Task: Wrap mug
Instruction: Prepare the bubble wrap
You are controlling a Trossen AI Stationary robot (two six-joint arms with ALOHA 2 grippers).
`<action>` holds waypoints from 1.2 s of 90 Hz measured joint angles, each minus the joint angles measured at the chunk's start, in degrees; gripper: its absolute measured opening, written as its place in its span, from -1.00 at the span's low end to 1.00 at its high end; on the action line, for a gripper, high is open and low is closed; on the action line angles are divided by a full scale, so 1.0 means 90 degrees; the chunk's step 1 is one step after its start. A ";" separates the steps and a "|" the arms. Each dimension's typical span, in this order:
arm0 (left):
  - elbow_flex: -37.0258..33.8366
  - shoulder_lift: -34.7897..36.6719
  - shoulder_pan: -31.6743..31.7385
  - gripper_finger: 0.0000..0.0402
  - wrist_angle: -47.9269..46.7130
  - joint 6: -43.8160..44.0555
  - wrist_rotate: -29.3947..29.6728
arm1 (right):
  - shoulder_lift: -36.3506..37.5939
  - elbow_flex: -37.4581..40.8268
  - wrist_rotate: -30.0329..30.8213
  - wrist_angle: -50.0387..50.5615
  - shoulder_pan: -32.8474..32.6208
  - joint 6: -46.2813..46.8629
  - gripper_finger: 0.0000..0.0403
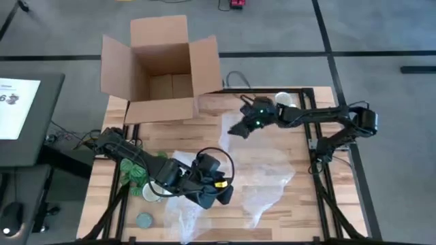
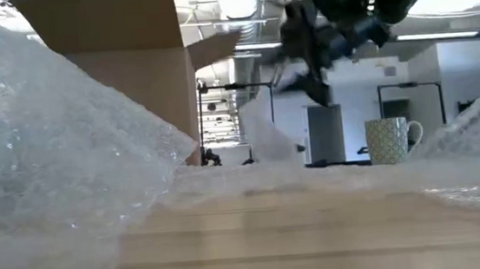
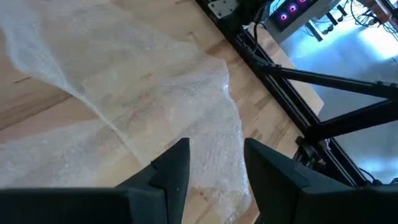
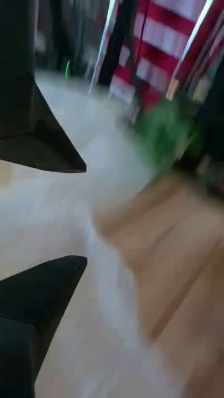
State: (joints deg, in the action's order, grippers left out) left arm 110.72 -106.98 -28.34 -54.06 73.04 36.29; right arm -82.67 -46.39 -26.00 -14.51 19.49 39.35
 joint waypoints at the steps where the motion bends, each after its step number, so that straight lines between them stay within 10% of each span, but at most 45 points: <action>1: 0.0000 0.0000 0.0000 -0.34 0.0000 -0.0011 0.0000 | 0.0031 0.0000 -0.0053 -0.0031 0.0002 -0.0002 0.09; 48: 0.0000 0.0000 0.0002 -0.34 0.0073 -0.0331 -0.0015 | 0.1408 0.0002 -0.0523 0.6665 -0.1631 -0.3546 0.09; 66: -0.0079 0.0002 0.0088 -0.34 0.0149 -0.1280 -0.0951 | 0.1787 0.0035 -0.0500 0.6952 -0.3138 -0.3761 0.09; 108: -0.1167 0.0010 0.0296 -0.34 0.0694 -0.1201 -0.1845 | 0.0227 0.0692 0.2509 0.5889 -0.4835 -0.2778 0.02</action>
State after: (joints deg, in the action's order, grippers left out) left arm 100.21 -106.89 -25.67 -47.81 62.23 19.69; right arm -80.62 -40.16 -3.42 38.49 -24.03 14.35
